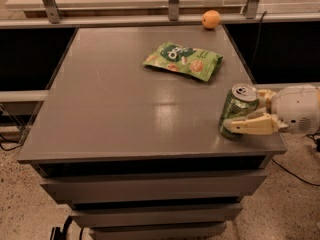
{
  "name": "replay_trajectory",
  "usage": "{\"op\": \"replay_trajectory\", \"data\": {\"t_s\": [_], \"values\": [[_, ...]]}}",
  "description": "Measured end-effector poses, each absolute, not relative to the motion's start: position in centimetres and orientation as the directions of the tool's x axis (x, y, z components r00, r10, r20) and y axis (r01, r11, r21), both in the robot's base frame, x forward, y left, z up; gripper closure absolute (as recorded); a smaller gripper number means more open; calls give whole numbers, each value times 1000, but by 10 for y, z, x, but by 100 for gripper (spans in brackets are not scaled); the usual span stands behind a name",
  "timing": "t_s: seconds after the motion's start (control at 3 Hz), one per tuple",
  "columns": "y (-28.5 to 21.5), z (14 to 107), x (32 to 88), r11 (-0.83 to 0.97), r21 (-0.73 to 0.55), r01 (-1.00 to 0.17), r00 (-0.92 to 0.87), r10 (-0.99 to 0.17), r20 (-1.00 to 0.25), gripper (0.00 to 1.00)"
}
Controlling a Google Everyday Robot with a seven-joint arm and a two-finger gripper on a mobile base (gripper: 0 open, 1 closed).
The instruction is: Move green can near green rice chip bag
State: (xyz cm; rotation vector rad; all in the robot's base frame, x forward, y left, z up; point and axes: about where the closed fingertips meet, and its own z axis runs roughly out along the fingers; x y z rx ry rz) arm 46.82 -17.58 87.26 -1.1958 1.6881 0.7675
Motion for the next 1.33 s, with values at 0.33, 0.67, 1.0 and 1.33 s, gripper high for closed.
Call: {"op": "replay_trajectory", "data": {"t_s": [0.33,0.67,1.0,1.33], "values": [[-165,882,474,313,-28,-949,-92,-360,-929,87],[-151,901,484,287,-60,-956,-42,-337,-940,100],[-130,915,504,254,-94,-963,5,-331,-944,100],[-104,925,530,217,-121,-969,43,-334,-942,100]]}}
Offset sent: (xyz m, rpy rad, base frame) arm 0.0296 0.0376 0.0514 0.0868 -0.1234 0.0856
